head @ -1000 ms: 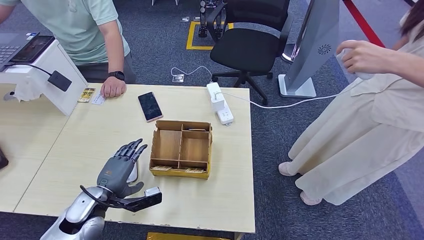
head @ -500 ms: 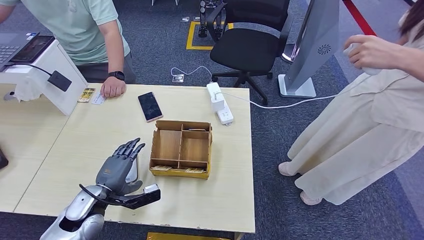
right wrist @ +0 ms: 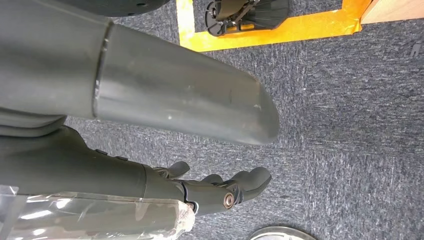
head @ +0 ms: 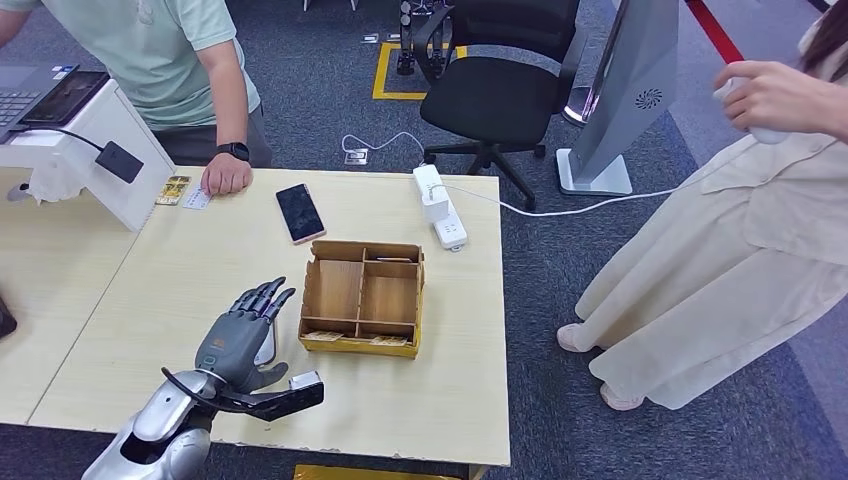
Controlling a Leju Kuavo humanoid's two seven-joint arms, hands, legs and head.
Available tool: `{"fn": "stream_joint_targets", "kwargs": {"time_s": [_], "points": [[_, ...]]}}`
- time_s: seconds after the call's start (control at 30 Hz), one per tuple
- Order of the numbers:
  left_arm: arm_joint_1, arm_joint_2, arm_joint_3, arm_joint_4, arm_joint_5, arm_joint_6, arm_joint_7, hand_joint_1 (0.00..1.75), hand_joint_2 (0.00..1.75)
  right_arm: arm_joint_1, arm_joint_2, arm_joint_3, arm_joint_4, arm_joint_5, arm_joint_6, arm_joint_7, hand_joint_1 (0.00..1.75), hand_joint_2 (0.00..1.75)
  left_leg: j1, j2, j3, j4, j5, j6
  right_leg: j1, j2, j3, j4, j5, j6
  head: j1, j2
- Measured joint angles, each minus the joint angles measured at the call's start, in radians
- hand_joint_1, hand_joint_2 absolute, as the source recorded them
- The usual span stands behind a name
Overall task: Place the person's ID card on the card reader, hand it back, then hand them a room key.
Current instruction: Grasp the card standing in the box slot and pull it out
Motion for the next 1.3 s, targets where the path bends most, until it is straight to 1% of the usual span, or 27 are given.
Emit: {"fn": "stream_joint_targets", "kwargs": {"time_s": [0.43,0.6,0.87,1.1,1.3], "points": [[0.028,0.011,0.000,-0.050,-0.004,0.002,-0.003,0.00,1.75,0.001,0.000,0.001,0.000,-0.009,-0.001,-0.005,0.00,0.00,0.000,0.000,0.000,0.000,0.000,0.000,0.000,0.000,0.000,0.000,0.000,0.000,0.000,0.000],[0.044,0.019,-0.010,-0.095,-0.016,0.002,-0.018,0.00,1.75,-0.002,0.000,0.001,0.000,-0.017,-0.001,-0.008,0.00,0.00,0.000,0.000,0.000,0.000,0.000,0.000,0.000,0.000,0.000,0.000,0.000,0.000,0.000,0.000],[0.064,0.020,-0.028,-0.118,-0.030,0.003,-0.016,0.00,1.75,-0.004,0.000,0.001,0.000,-0.019,0.000,-0.009,0.00,0.00,0.000,0.000,0.000,0.000,0.000,0.000,0.000,0.000,0.000,0.000,0.000,0.000,0.000,0.000],[0.067,0.013,-0.053,-0.115,-0.052,0.011,-0.011,0.00,1.75,-0.005,0.000,0.005,0.000,-0.011,0.000,-0.006,0.00,0.00,0.000,0.000,0.000,0.000,0.000,0.000,0.000,0.000,0.000,0.000,0.000,0.000,0.000,0.000],[0.064,-0.004,-0.063,-0.101,-0.053,0.012,-0.011,0.00,1.75,-0.008,0.001,0.015,0.000,-0.011,0.000,-0.001,0.00,0.00,0.000,0.000,0.000,0.000,0.000,0.000,0.000,0.000,0.000,0.000,0.000,0.000,0.000,0.000]]}}
